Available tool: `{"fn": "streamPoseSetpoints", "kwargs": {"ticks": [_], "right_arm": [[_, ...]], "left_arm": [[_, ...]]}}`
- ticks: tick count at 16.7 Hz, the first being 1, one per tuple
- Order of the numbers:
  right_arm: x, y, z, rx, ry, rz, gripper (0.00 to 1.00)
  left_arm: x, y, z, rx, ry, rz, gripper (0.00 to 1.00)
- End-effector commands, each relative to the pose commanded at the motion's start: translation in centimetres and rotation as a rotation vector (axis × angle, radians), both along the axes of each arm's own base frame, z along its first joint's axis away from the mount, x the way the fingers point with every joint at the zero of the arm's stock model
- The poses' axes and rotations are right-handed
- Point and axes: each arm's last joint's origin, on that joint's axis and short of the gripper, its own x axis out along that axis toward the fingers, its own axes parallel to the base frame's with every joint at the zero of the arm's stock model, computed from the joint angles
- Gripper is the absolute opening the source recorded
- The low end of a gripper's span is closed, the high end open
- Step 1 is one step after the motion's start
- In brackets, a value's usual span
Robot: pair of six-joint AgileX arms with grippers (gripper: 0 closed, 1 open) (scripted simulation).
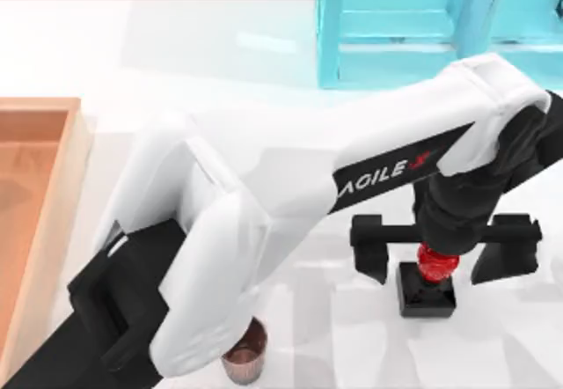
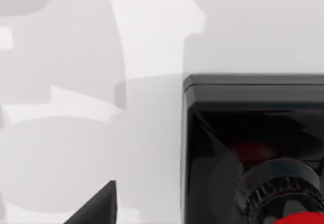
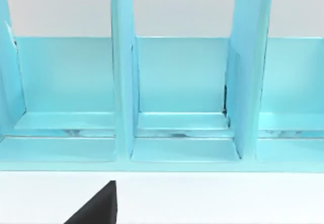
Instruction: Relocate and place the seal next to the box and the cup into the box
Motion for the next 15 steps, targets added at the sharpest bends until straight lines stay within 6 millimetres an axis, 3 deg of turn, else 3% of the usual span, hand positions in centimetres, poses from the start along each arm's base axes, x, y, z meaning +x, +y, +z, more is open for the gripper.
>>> {"fn": "streamPoseSetpoints", "kwargs": {"ticks": [3,15], "right_arm": [[0.0,0.0,0.0,0.0,0.0,0.0,1.0],[0.0,0.0,0.0,0.0,0.0,0.0,1.0]], "left_arm": [[0.0,0.0,0.0,0.0,0.0,0.0,1.0],[0.0,0.0,0.0,0.0,0.0,0.0,0.1]]}}
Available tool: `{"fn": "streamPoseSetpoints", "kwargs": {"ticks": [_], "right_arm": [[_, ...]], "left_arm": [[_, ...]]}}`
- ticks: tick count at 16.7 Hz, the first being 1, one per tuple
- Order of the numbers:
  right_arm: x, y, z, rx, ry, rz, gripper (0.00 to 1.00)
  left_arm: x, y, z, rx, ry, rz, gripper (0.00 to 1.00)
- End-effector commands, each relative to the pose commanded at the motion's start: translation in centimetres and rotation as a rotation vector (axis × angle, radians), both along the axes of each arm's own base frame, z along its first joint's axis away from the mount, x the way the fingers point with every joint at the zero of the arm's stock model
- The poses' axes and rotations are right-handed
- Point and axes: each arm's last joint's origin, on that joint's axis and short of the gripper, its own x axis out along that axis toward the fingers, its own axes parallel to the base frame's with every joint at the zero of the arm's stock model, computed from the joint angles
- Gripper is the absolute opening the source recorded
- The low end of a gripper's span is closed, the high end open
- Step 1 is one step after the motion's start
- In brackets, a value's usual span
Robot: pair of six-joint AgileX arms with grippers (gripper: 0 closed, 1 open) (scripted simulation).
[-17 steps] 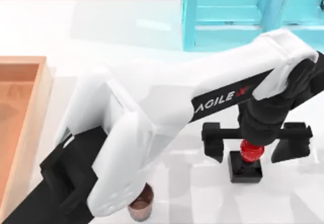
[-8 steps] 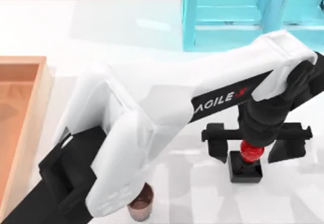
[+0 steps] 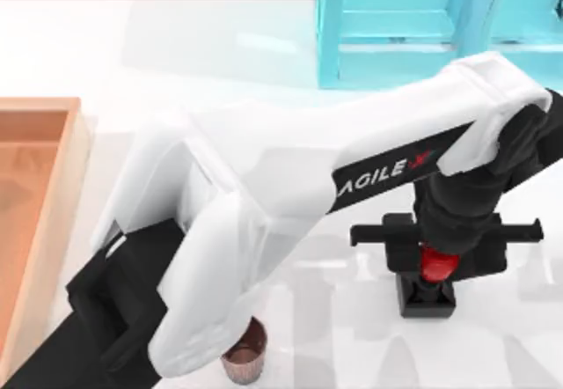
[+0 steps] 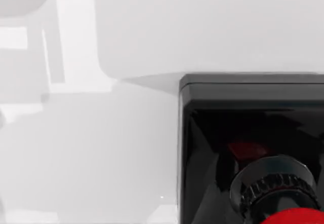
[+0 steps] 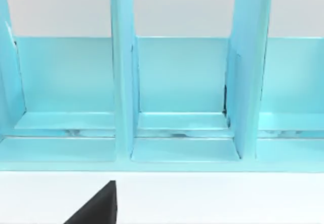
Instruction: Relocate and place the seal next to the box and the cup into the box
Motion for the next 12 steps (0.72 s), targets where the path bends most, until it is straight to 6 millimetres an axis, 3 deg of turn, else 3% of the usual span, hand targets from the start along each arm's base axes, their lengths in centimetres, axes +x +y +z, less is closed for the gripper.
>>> {"fn": "streamPoseSetpoints", "kwargs": {"ticks": [2,12], "right_arm": [[0.0,0.0,0.0,0.0,0.0,0.0,1.0],[0.0,0.0,0.0,0.0,0.0,0.0,1.0]], "left_arm": [[0.0,0.0,0.0,0.0,0.0,0.0,0.0],[0.16,0.37,0.42,0.001,-0.001,0.0,0.0]]}}
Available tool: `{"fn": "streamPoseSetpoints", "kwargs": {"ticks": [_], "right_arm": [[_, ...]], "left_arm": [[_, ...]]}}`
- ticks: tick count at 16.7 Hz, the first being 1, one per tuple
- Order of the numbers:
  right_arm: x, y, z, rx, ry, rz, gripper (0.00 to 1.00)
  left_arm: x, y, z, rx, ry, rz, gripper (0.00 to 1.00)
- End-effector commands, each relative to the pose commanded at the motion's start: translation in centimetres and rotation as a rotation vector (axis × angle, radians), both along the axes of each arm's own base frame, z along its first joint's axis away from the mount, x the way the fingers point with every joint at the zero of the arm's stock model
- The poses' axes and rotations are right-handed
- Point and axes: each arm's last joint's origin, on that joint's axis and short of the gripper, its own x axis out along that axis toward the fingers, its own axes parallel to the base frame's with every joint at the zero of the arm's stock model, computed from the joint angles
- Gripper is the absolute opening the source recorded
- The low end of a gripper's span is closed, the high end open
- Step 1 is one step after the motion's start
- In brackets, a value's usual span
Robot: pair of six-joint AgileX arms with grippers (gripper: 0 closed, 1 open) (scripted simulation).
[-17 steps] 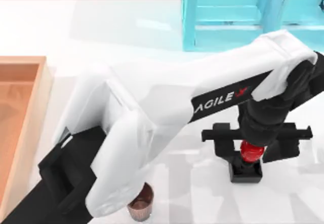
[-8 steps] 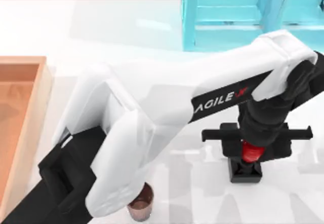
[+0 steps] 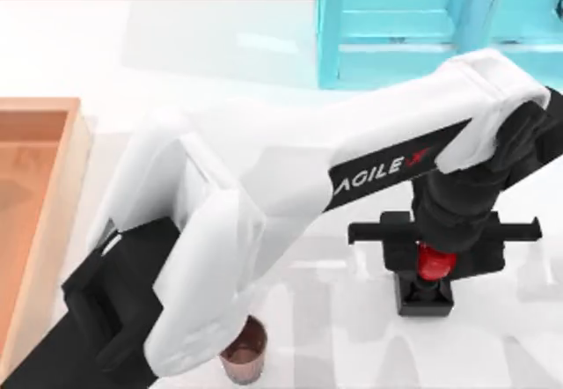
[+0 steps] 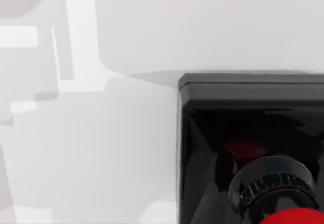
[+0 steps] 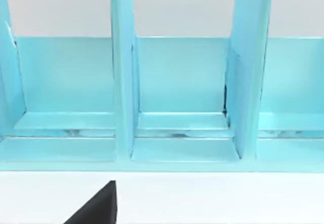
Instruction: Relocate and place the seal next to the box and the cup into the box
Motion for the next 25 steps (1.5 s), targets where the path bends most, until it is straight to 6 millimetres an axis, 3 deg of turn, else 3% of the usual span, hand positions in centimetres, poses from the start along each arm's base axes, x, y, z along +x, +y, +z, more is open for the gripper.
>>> {"fn": "streamPoseSetpoints", "kwargs": {"ticks": [3,8,11,16,18,21,25], "right_arm": [[0.0,0.0,0.0,0.0,0.0,0.0,1.0],[0.0,0.0,0.0,0.0,0.0,0.0,1.0],[0.0,0.0,0.0,0.0,0.0,0.0,1.0],[0.0,0.0,0.0,0.0,0.0,0.0,1.0],[0.0,0.0,0.0,0.0,0.0,0.0,1.0],[0.0,0.0,0.0,0.0,0.0,0.0,1.0],[0.0,0.0,0.0,0.0,0.0,0.0,1.0]], "left_arm": [[0.5,2.2,2.9,-0.013,-0.01,0.003,0.0],[0.4,7.7,8.5,-0.018,-0.013,0.002,0.0],[0.1,9.6,9.5,-0.001,0.001,0.0,0.0],[0.0,9.5,9.5,0.0,0.0,-0.006,0.0],[0.6,10.9,9.9,-0.004,-0.003,-0.008,0.0],[1.8,15.5,10.9,-0.007,-0.008,-0.009,0.0],[2.1,23.5,11.5,0.006,0.003,-0.007,0.0]]}}
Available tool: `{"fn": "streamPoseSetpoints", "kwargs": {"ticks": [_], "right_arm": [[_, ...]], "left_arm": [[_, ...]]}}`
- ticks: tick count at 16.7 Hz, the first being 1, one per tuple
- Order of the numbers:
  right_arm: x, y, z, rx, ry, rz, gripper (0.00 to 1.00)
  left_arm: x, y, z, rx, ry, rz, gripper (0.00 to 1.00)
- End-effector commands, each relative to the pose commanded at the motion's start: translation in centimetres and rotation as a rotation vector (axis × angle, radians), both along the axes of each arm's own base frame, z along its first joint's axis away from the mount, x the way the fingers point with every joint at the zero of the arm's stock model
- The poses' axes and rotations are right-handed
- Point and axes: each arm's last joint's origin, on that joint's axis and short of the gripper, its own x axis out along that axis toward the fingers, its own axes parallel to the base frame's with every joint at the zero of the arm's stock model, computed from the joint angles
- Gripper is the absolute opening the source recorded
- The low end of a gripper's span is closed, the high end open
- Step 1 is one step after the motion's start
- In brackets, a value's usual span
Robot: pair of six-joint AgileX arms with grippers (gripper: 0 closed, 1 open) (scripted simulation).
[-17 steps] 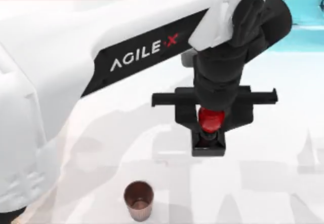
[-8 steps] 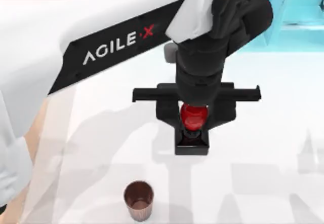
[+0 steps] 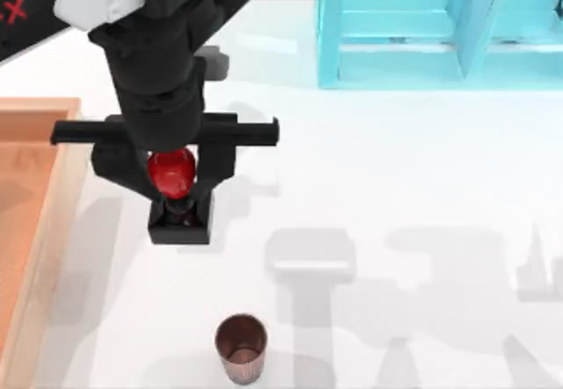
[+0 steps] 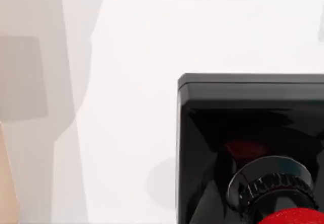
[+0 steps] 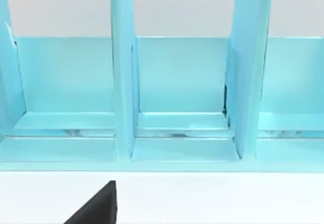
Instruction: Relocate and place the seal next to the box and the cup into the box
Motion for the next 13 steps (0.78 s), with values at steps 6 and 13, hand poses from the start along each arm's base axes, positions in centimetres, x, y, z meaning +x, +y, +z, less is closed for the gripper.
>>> {"fn": "streamPoseSetpoints", "kwargs": {"ticks": [6,13], "right_arm": [[0.0,0.0,0.0,0.0,0.0,0.0,1.0],[0.0,0.0,0.0,0.0,0.0,0.0,1.0]], "left_arm": [[-1.2,6.3,0.2,0.0,0.0,0.001,0.0],[-1.1,6.1,-1.3,0.0,-0.001,-0.006,0.0]]}}
